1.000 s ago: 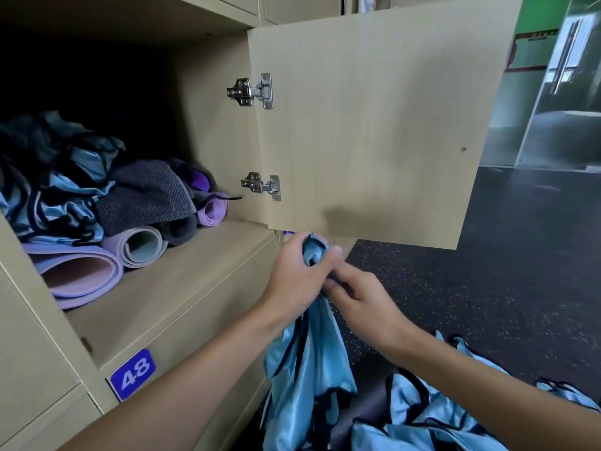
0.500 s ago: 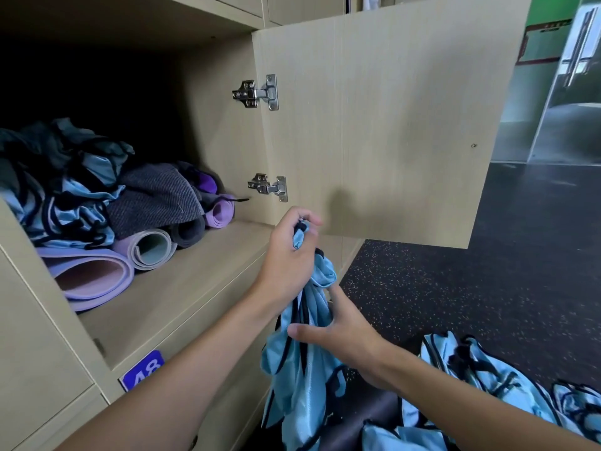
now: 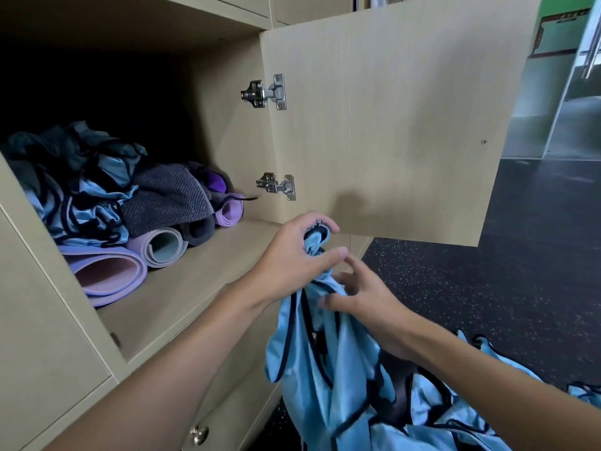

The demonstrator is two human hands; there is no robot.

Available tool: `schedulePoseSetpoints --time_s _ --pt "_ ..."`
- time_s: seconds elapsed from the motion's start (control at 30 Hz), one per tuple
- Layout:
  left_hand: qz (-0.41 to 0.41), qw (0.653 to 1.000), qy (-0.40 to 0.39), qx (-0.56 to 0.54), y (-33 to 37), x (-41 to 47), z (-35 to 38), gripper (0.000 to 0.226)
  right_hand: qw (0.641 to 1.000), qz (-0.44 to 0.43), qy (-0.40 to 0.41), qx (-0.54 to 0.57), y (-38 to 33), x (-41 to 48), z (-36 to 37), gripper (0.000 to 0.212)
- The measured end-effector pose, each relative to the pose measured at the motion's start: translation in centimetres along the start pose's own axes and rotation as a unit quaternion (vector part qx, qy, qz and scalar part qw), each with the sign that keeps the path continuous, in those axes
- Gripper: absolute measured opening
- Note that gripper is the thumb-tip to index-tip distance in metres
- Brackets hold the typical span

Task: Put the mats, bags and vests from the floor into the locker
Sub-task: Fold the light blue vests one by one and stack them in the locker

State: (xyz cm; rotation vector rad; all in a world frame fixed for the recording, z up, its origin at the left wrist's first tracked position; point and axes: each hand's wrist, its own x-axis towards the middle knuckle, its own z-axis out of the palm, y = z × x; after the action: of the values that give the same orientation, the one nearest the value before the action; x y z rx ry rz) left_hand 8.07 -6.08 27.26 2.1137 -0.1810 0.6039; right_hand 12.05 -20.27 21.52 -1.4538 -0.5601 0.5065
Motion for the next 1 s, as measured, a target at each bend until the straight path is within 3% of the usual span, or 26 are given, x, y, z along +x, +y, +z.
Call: schedulePoseSetpoints --time_s 0.1,0.2,0.4,0.47,0.53,0.6,0.7,0.77,0.83,0.9,1.0 --pt "0.027 0.999 0.015 -0.041 0.9 0.1 0.4 0.024 0.996 -0.004 -0.094 0.003 -0.2 -1.0 1.4 0.073" --pt "0.038 0.998 0.026 -0.035 1.3 0.0 0.5 0.023 0.996 -0.012 -0.088 -0.003 -0.4 -1.2 2.3 0.058" --pt "0.056 0.989 0.123 0.052 0.8 0.3 -2.4 0.026 0.997 0.018 -0.028 -0.065 -1.2 -0.9 0.5 0.077" --pt "0.067 0.986 0.124 0.093 0.4 0.3 -3.3 0.026 0.996 0.012 -0.022 -0.08 -1.7 -1.1 0.0 0.08" --pt "0.073 0.983 0.094 0.14 -0.1 0.1 -3.5 0.024 0.997 -0.017 0.001 -0.075 -2.5 -1.2 -0.1 0.078" --pt "0.025 0.992 0.021 0.12 -0.1 -0.3 -3.2 0.022 0.997 -0.056 0.03 -0.054 -3.4 -1.2 -0.1 0.072" --pt "-0.026 0.987 -0.138 0.083 0.1 -1.0 -2.6 0.08 0.996 -0.073 0.052 0.02 -4.7 -1.2 -0.2 0.052" --pt "-0.045 0.974 -0.209 0.072 0.4 -1.2 -2.2 0.104 0.993 -0.047 0.067 0.082 -5.2 -1.1 -0.4 0.035" --pt "-0.063 0.969 -0.227 0.079 0.4 -1.4 -1.7 0.115 0.989 -0.032 0.091 0.113 -5.3 -1.0 -0.5 0.027" --pt "-0.055 0.973 -0.198 0.106 0.1 -1.7 -0.7 0.118 0.986 -0.037 0.104 0.121 -5.2 -1.0 -0.5 0.025" --pt "-0.022 0.988 -0.143 0.045 0.0 -2.0 0.3 0.09 0.987 -0.052 0.126 0.082 -5.1 -1.0 -0.2 0.026"
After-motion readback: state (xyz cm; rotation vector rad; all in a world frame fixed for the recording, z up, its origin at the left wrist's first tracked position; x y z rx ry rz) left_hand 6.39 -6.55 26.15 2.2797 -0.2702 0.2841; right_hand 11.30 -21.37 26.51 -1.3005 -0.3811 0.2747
